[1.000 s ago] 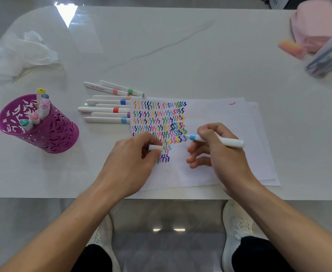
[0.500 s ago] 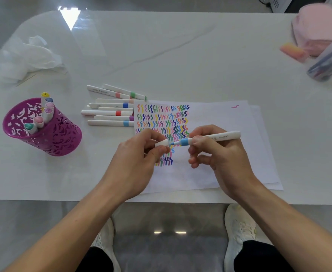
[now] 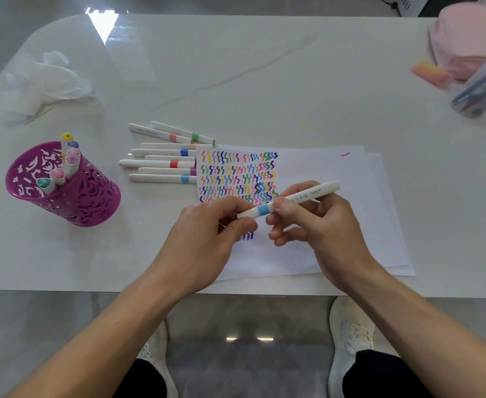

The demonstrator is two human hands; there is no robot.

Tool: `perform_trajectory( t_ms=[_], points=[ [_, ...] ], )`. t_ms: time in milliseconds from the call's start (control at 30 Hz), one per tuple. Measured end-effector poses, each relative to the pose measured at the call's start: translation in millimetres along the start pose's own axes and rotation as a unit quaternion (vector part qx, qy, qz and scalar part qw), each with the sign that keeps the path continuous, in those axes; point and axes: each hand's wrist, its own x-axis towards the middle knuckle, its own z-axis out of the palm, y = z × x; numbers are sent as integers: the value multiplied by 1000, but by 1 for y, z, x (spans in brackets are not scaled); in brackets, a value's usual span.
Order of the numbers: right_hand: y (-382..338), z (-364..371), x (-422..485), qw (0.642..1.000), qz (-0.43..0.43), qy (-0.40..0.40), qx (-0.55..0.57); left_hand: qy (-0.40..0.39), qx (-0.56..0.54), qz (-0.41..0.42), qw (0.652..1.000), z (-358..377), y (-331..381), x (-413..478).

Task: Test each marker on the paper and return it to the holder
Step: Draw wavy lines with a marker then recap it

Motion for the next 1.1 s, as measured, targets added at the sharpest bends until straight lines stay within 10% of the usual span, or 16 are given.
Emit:
perform_trajectory(
  t_ms=[733,1100],
  points=[
    [7,8,-10,997,13,-2,75,66,40,97,992,12,-1,-12],
    [-1,-3,-3,995,30,59,79,80,-240,-36,967,-15,2,-4]
  ],
)
